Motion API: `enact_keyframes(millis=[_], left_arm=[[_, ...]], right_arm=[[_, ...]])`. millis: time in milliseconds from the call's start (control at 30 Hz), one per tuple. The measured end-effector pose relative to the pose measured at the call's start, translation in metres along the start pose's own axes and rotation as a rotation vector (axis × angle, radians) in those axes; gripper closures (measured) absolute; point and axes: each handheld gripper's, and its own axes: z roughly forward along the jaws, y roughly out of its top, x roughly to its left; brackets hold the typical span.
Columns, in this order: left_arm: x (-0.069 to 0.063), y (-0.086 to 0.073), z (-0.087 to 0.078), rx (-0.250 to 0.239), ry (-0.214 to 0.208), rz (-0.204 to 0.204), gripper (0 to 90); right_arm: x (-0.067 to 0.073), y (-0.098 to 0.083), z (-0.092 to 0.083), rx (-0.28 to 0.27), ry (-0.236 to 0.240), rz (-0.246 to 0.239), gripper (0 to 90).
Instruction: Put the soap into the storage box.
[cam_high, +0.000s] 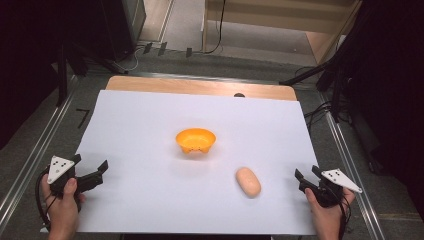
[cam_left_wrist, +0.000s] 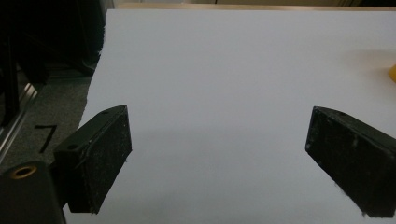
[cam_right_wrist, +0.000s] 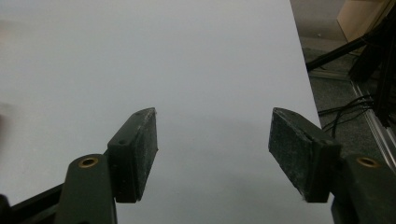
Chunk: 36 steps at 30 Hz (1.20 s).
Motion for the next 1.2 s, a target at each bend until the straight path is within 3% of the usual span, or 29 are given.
enact_keyframes(millis=[267,333,400,500,667,900,1200], left_arm=[[0.0,0.0,0.001,0.001,-0.002,-0.006,7.8],[0.001,0.0,0.001,0.007,-0.001,-0.007,7.8],[0.001,0.0,0.001,0.011,-0.002,-0.01,7.8],[0.002,0.0,0.001,0.011,-0.003,-0.01,7.8],[0.002,0.0,0.001,0.009,-0.003,-0.011,7.8],[0.001,0.0,0.001,0.013,0.0,-0.013,7.8],[0.001,0.0,0.001,0.014,0.0,-0.015,7.8]], right_arm=[[0.0,0.005,0.002,0.01,0.018,-0.029,43.3],[0.0,0.008,0.002,0.012,0.04,-0.04,44.1],[0.001,0.014,0.0,0.068,0.064,-0.037,43.9],[0.007,0.016,0.0,0.145,0.081,-0.051,36.6],[0.019,0.019,0.002,0.196,0.137,-0.067,30.4],[0.042,0.027,0.009,0.309,0.13,-0.131,26.8],[0.056,0.039,0.012,0.382,0.185,-0.131,25.6]])
